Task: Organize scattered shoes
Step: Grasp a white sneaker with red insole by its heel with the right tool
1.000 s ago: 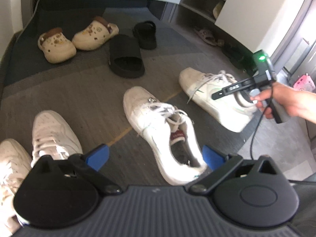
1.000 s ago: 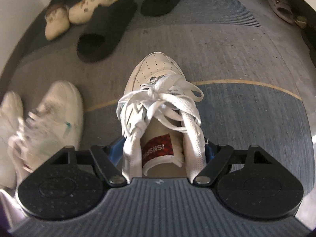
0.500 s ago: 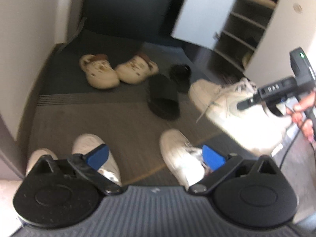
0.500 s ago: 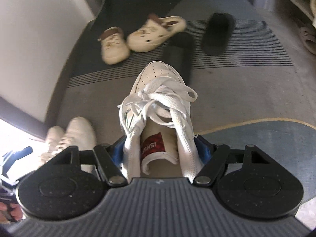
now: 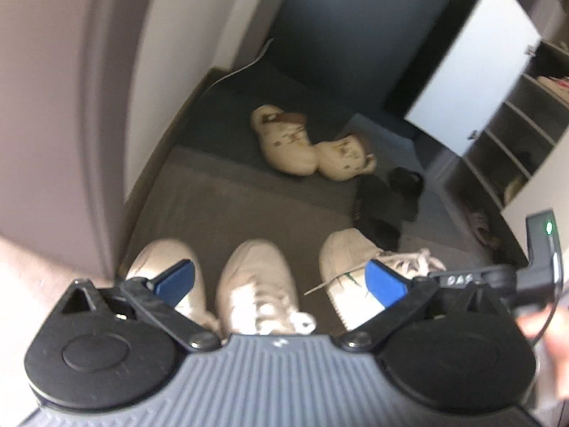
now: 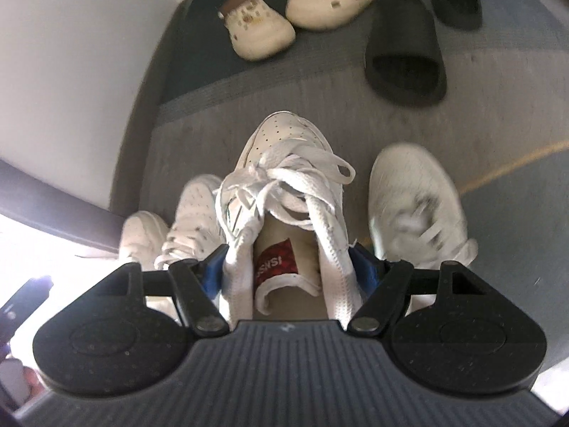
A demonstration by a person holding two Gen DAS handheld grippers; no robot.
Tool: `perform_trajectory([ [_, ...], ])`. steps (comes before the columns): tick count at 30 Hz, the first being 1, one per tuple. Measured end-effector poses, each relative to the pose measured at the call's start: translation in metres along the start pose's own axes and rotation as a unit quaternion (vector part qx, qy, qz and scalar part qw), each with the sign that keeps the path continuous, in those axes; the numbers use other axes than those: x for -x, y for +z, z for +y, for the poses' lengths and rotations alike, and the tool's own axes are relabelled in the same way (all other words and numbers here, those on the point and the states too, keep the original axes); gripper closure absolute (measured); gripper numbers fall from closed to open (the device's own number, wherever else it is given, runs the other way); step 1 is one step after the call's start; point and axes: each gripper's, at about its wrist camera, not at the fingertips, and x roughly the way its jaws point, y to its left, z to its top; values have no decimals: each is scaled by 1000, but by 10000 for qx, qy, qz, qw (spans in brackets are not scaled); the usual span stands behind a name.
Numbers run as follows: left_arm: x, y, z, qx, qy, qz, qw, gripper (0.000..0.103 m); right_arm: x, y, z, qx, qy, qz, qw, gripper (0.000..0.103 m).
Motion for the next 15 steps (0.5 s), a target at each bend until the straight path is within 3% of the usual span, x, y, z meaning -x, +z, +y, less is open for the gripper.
perform_trajectory([
  [7, 2, -2, 9, 7, 46, -32, 10000, 0, -32, -41, 11, 70, -488, -346, 9982, 29],
  [12, 2, -4, 9, -63, -3, -13, 10000, 0, -46, -64, 2, -44, -437, -321, 9985, 26],
  [15, 1, -6, 7, -99, -8, 1, 10000, 0, -46, -61, -1, -20, -353, -212, 9992, 24],
])
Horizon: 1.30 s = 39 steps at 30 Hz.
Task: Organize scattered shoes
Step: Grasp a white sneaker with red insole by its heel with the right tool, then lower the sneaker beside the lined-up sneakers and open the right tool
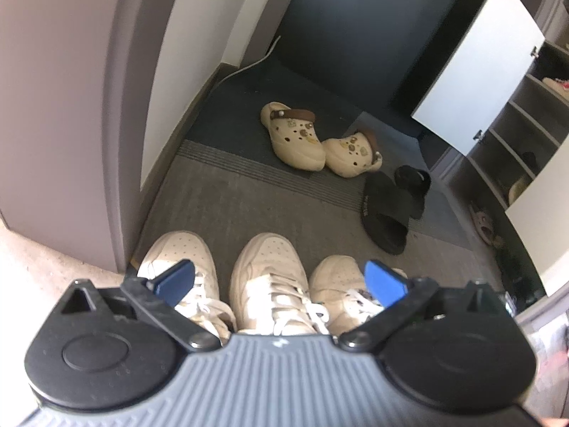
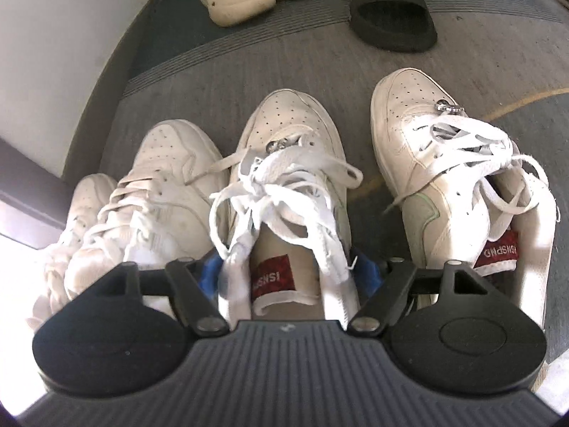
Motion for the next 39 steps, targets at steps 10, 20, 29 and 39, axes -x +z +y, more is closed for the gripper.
perform_trajectory([
  [10, 1, -5, -7, -18, -128, -11, 9999, 0, 50, -3, -25, 95, 662, -319, 9973, 22],
  [20, 8, -9, -3, -7, -45, -41, 10000, 0, 55, -33, -35, 614, 272, -791, 9946, 23],
  [29, 0, -10, -7, -18, -96, 113, 9999, 0, 65, -33, -77, -312, -315, -1436, 9886, 33],
  [39, -3, -13, -5, -5, -115, 188, 9998, 0, 40, -14, -63, 702, -601, -1405, 9858, 86],
])
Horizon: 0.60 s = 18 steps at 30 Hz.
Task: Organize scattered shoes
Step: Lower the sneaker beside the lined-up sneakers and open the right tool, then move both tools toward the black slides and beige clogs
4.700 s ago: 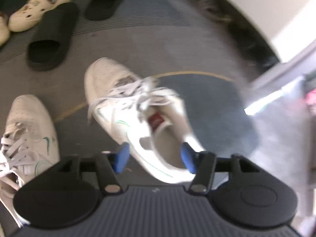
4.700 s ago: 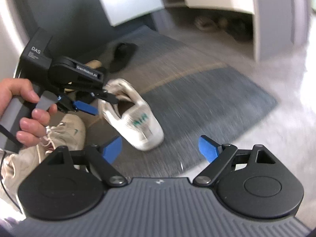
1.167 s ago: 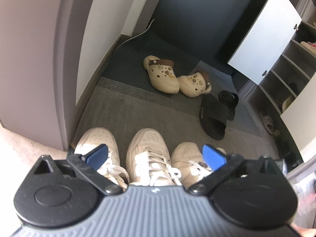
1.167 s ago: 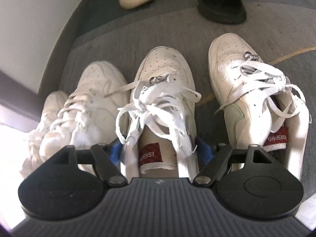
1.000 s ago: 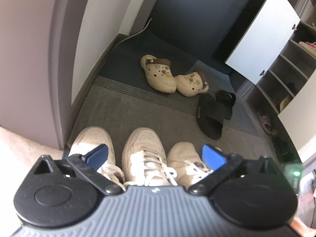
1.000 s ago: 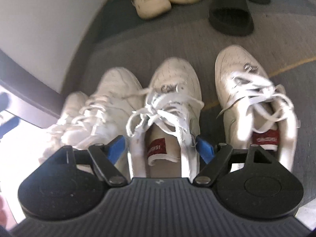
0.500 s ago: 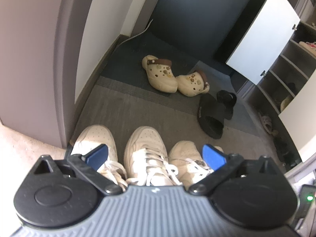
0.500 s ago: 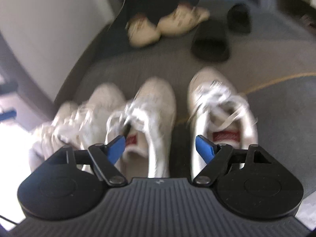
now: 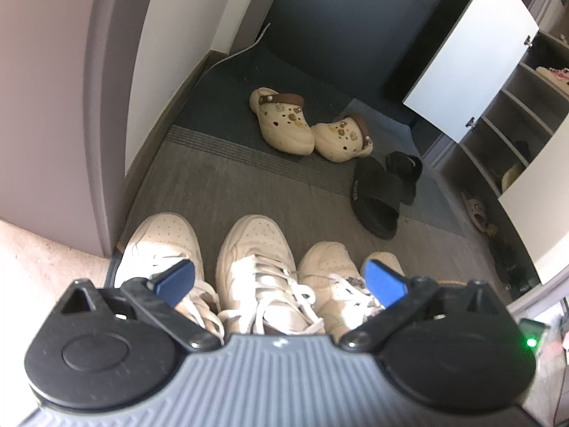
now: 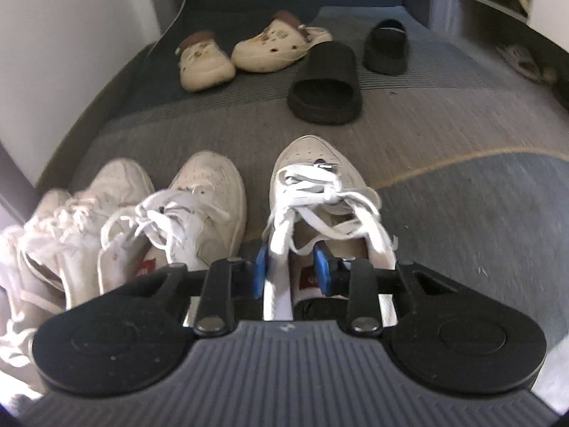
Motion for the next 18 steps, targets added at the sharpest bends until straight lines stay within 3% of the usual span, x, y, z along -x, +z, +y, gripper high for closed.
perform_trajectory([
  [9, -3, 0, -6, -88, -58, 47, 9999, 0, 14, 0, 4, -685, 399, 35, 9968, 90],
  [18, -2, -1, -17, -374, -22, 131, 9992, 0, 22, 4, -4, -871, 624, 274, 9939, 87],
])
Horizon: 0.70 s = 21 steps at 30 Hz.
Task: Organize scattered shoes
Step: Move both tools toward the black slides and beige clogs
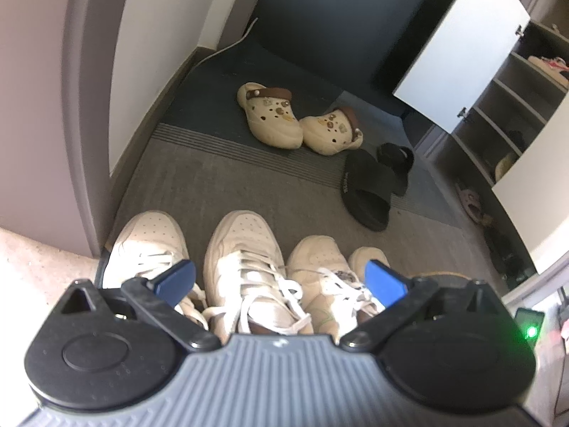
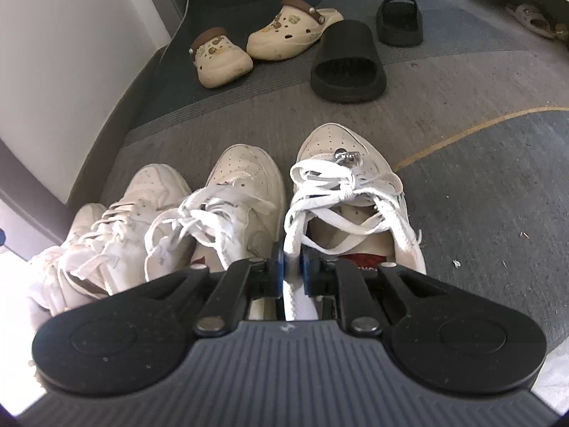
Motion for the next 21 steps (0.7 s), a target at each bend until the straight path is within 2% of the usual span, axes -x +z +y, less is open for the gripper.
perform_trajectory([
  [3, 9, 8, -17, -513, 107, 52, 9986, 0, 21, 10, -12, -381, 277, 193, 9987, 87],
  [5, 24, 27, -34, -837, -28, 46, 9965, 0, 38, 22, -14, -444, 428, 181, 9979, 87],
  [6, 30, 37, -39, -801, -87, 89, 9967, 0, 46, 30, -14, -388, 487, 107, 9980, 87],
  [8, 42, 59, -49, -735, -193, 182, 9969, 0, 61, 47, -13, -243, 489, 47, 9985, 87],
  [11, 52, 81, -64, -820, -24, 376, 9959, 0, 94, 72, -13, 121, 410, 60, 9991, 87],
  [13, 70, 106, -88, -970, 117, 439, 9942, 0, 121, 90, -13, 379, 349, 76, 9986, 87],
  [17, 83, 126, -134, -1316, 269, 417, 9901, 0, 168, 121, -15, 738, 94, -3, 9972, 86],
  [18, 82, 128, -146, -1359, 285, 445, 9893, 0, 185, 130, -16, 933, -6, -77, 9956, 85],
  [20, 69, 130, -169, -1340, 175, 557, 9893, 0, 201, 141, -20, 1128, -89, -275, 9932, 71],
  [21, 61, 130, -181, -1316, 94, 611, 9894, 0, 206, 146, -25, 1122, -83, -405, 9928, 69],
])
